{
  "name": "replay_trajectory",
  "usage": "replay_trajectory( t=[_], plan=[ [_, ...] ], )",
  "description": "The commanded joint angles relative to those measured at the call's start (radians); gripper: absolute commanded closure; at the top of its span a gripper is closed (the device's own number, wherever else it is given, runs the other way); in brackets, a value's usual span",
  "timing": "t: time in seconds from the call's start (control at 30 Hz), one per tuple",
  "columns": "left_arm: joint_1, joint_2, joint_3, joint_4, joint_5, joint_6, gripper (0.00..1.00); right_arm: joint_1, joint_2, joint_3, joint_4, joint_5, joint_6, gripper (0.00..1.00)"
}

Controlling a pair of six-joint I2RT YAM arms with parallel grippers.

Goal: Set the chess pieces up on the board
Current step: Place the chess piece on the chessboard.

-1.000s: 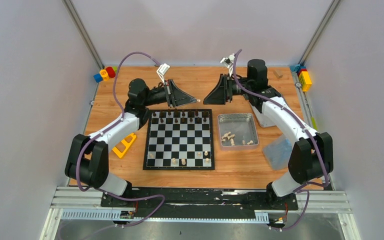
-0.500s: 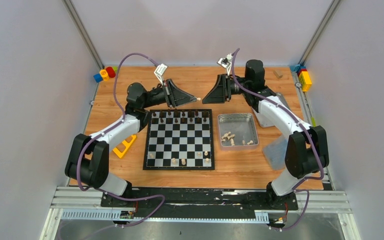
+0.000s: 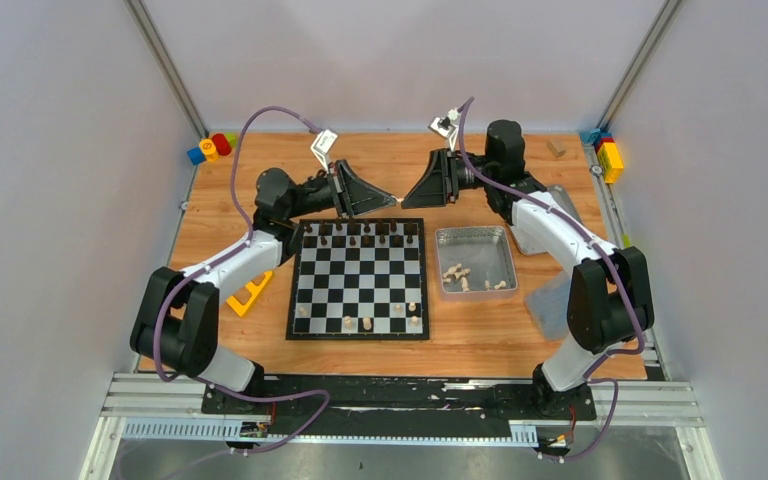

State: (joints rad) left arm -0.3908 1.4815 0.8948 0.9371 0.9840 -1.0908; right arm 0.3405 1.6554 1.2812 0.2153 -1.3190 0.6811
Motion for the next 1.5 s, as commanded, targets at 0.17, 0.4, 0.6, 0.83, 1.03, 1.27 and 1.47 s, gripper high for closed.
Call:
replay_trajectory(
  t=[0.17, 0.4, 0.6, 0.83, 1.03, 1.27, 1.47],
  plan=[
    [-0.008, 0.011, -0.011, 0.046, -0.014, 0.049, 1.0, 0.012, -0.01, 0.017, 0.065, -0.022, 0.025, 0.59],
    [-0.008, 0.023, -0.004, 0.048, -0.01, 0.049, 1.0, 0.012, -0.018, 0.015, 0.072, -0.02, 0.038, 0.63],
    [-0.009, 0.029, -0.002, 0.052, -0.012, 0.055, 1.0, 0.015, -0.021, 0.012, 0.074, -0.022, 0.04, 0.71],
    [-0.008, 0.033, -0.002, 0.046, -0.012, 0.064, 0.99, 0.017, -0.022, 0.01, 0.085, -0.026, 0.047, 0.81],
    [-0.008, 0.029, -0.006, 0.019, -0.015, 0.09, 0.94, 0.017, -0.031, 0.012, 0.085, -0.026, 0.044, 0.9],
    [-0.008, -0.006, -0.014, -0.082, -0.005, 0.187, 0.69, 0.008, -0.056, 0.035, -0.016, -0.02, -0.057, 1.0],
    [-0.009, -0.092, 0.004, -0.289, 0.009, 0.373, 0.29, 0.005, -0.113, 0.058, -0.257, 0.033, -0.296, 1.0]
  ],
)
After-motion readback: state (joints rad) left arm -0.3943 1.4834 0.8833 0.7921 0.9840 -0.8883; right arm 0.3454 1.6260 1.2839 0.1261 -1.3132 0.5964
